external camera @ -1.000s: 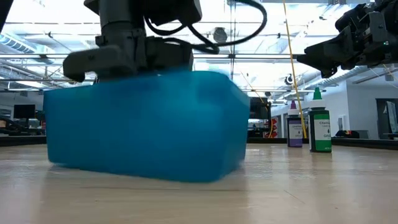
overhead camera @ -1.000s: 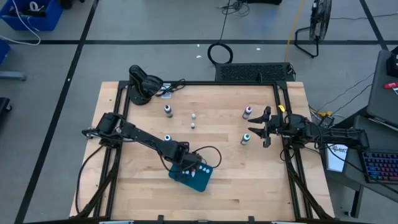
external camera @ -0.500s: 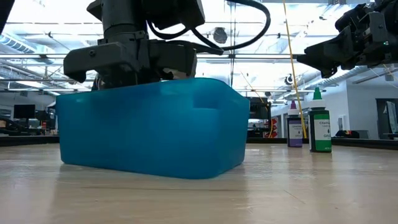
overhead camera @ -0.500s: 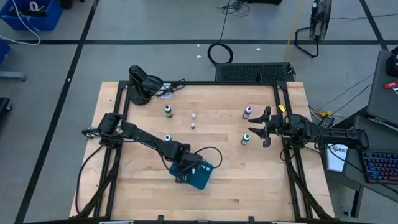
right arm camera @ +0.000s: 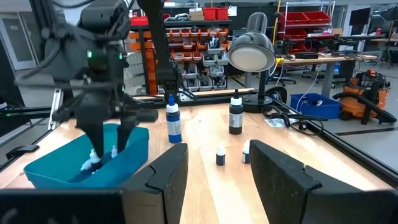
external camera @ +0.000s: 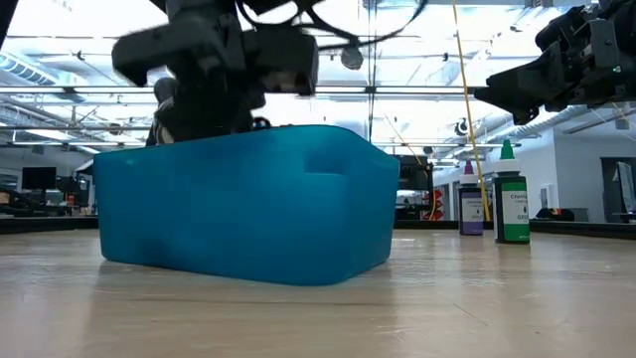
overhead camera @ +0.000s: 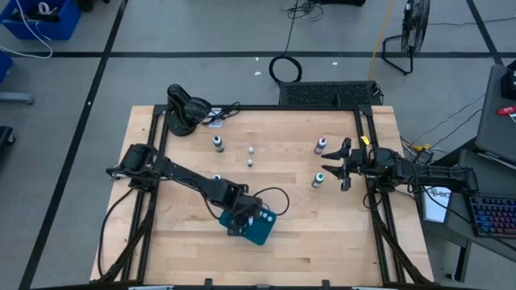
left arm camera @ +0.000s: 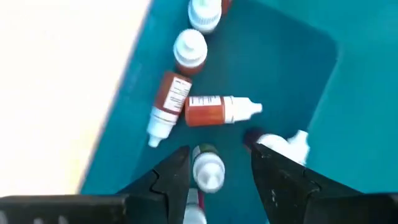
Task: Pick & Place food coloring
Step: Put the small purple coloring bottle into the blue bin
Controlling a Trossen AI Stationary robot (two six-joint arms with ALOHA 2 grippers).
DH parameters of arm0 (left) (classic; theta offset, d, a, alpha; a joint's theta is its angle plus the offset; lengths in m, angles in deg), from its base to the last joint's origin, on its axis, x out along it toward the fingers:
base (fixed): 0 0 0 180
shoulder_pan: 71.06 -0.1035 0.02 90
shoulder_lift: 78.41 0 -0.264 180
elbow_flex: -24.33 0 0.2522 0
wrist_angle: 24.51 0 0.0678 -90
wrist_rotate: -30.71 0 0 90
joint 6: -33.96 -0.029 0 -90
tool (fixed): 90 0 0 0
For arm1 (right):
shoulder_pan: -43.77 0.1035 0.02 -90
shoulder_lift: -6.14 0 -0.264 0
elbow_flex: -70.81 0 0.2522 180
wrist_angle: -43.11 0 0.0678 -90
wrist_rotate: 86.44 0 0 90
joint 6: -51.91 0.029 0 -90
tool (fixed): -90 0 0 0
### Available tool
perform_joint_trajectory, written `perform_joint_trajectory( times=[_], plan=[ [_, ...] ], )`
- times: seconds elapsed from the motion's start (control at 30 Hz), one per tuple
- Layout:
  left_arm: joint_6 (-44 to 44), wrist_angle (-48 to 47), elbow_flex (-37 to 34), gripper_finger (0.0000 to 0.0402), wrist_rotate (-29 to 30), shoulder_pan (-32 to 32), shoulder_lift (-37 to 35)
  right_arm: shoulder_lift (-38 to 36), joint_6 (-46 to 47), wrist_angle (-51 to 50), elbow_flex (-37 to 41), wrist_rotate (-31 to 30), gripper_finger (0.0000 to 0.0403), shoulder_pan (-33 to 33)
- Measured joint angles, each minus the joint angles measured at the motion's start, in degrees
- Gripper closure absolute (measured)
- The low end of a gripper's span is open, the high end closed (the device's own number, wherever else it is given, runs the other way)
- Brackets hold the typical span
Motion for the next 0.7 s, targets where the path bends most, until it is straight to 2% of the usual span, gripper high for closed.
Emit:
perform_joint_trajectory(
  times=[0.13,0.4,0.53,0.7],
  plan=[
    [-1.2,-0.4,0.0,0.0232,2.6,-0.7,-4.2,0.0,0.0,0.1,0.0,0.0,0.0243,0.0],
    [-3.6,-2.1,0.0,0.0231,19.4,-5.1,-12.0,0.0,0.0,0.1,0.0,0.0,0.0243,0.0],
    [-7.2,-1.8,0.2,0.0217,17.1,-11.1,-12.8,0.0,0.0,0.1,0.0,0.0,0.0243,0.0],
    [-10.5,-1.5,1.1,0.0178,12.7,-17.8,-11.9,0.0,0.0,0.0,0.0,0.0,0.0243,0.0]
  ],
)
